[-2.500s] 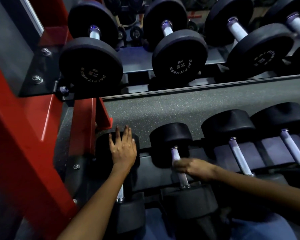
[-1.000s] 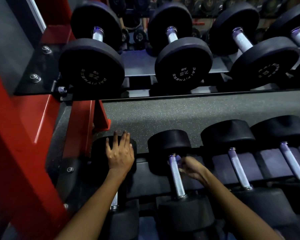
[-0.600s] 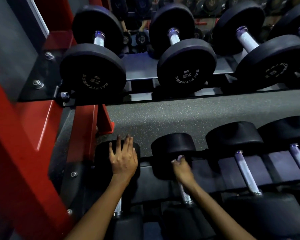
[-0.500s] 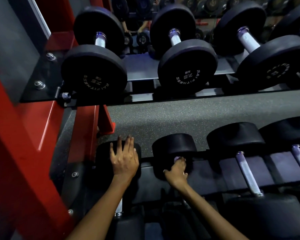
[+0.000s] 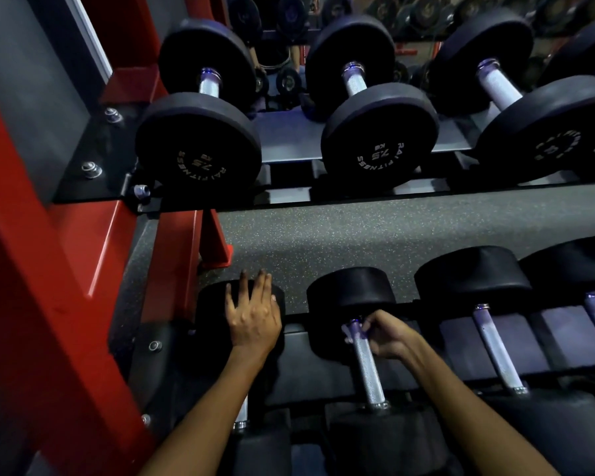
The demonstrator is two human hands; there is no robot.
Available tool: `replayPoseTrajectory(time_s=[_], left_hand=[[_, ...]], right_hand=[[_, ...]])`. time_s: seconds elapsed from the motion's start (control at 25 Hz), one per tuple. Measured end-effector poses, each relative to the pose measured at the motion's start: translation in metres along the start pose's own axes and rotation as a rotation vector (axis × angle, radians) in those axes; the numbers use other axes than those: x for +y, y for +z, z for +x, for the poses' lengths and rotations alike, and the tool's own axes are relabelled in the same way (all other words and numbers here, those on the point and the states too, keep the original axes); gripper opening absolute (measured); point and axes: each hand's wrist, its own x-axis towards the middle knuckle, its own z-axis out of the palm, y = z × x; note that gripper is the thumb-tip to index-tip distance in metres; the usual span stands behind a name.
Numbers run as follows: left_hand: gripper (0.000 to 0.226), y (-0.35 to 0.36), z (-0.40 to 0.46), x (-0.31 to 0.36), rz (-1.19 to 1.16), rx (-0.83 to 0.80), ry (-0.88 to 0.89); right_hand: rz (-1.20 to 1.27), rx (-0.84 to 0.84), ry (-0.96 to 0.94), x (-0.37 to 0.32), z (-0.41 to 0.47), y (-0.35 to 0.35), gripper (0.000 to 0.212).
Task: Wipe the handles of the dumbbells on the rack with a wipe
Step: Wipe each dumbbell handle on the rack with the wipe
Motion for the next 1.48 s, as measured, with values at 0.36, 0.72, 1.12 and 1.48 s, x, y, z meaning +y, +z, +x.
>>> replayPoseTrajectory(time_s=[0.36,0.72,1.12,1.48], left_hand=[[0.047,0.002,0.0,-0.001,-0.011,0.014,0.006],[0.047,0.002,-0.001,-0.004,0.002,0.0,0.022],[0.048,0.004,-0.002,-0.004,0.009,0.021,0.036],[0.048,0.009,-0.004,-0.004,0.011,0.076,0.044]], right_hand=[[-0.632,0.28,-0.666,0.008,-0.022,-0.03,0.02],[-2.511,-0.484,-1.636,-0.056,-0.017,-0.035,0.043],[-2.235,-0.098,-1.714,-0.023,-0.004,-0.058,0.037],[-0.11,0.164,-0.249,0.016,-0.003,0.017,0.013]])
